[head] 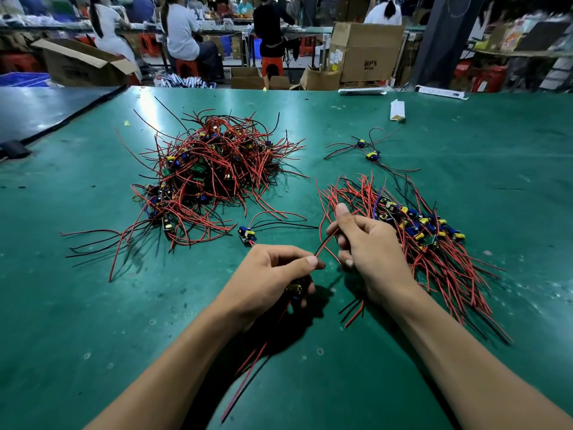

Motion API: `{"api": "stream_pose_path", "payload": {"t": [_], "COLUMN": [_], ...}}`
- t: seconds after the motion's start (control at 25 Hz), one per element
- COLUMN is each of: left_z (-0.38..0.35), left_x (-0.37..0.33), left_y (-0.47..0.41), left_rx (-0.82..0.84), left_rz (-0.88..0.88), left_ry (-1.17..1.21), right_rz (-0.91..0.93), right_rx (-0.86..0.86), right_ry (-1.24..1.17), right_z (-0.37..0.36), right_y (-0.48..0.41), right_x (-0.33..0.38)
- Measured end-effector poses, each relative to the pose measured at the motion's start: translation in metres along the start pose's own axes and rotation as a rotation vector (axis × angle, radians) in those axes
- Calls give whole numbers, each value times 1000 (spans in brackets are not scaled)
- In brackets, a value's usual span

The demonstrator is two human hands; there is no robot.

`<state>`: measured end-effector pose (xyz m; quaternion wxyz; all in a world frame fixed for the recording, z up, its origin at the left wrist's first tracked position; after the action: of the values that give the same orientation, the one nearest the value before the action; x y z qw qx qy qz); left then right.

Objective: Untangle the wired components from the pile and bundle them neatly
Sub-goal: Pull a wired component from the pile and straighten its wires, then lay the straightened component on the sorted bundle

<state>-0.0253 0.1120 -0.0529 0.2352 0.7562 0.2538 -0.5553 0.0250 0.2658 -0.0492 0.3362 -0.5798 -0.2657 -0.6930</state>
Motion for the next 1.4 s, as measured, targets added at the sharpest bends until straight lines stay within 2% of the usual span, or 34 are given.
{"api": "stream_pose_path", "payload": {"t": [0.12,0.28,0.36,0.52,0.8,0.92,1.16,1.28,1.4], "left_z": [4,6,5,4,2,1,3,4,7], "left_x": [-1,-2,-2,-5,-7,-6,-6,-3,-1], "left_y": [-1,-1,-2,-4,-3,-3,-2,-1,-2], "left_rx": [-81,-99,-80,-15,24,23,4,-19,-127], "left_rz": [-68,-109,-97,-44,-15,-27,-107,-97,-32], "left_ry": [-13,-46,-54,25,49,25,-191,-195,-21], "right_rz": [-32,87,136,229,276,182,-382,-393,-309], "right_rx": [129,331,277,95,-198,-208,144,179,154], "right_ry": [-129,12,131,220,208,204,-510,-551,-455], "right_z": [-9,-21,-16,1,17,16,0,-1,-3], "right_y": [5,15,14,5,-1,-1,-1,1,4], "right_x": [3,9,10,13,11,8,-3,0,4]}}
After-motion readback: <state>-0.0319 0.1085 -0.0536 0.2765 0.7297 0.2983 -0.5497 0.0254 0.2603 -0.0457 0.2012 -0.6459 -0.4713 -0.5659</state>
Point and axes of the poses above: each hand's wrist, its own y-axis away from the middle knuckle, its own z-axis out of the back of the hand, x = y × z, the point moved 5 cm from there along -y, towards the middle knuckle, and after that the axes turned 13 degrees about y, right-handed, at the moved point
